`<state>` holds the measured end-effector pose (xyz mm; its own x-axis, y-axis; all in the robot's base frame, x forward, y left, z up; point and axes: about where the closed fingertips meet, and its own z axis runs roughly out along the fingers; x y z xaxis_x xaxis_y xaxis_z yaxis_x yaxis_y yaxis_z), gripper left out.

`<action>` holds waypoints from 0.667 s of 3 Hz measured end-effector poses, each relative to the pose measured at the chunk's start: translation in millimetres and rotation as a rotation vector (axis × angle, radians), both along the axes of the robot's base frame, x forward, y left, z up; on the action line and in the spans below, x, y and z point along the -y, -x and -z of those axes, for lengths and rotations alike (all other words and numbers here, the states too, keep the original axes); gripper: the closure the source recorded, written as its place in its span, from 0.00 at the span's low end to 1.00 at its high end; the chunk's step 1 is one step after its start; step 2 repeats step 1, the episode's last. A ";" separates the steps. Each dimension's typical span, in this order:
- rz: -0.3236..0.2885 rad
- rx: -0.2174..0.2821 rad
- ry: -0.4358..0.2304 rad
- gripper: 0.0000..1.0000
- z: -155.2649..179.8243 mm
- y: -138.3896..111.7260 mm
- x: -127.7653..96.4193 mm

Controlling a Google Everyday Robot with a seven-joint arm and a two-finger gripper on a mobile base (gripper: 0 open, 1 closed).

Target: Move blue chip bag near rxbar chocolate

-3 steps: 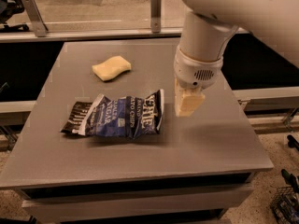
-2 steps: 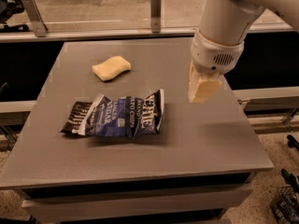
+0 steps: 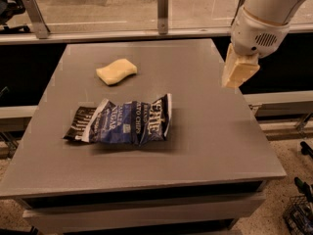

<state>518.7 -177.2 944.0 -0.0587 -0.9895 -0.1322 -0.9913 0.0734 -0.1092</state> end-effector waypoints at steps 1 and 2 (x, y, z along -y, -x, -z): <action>0.009 0.029 -0.012 0.58 -3.2 -8.2 0.5; 0.009 0.029 -0.012 0.58 -3.2 -8.2 0.5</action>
Offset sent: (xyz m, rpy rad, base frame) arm 0.0000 0.0000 0.0000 0.0000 0.0000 0.0000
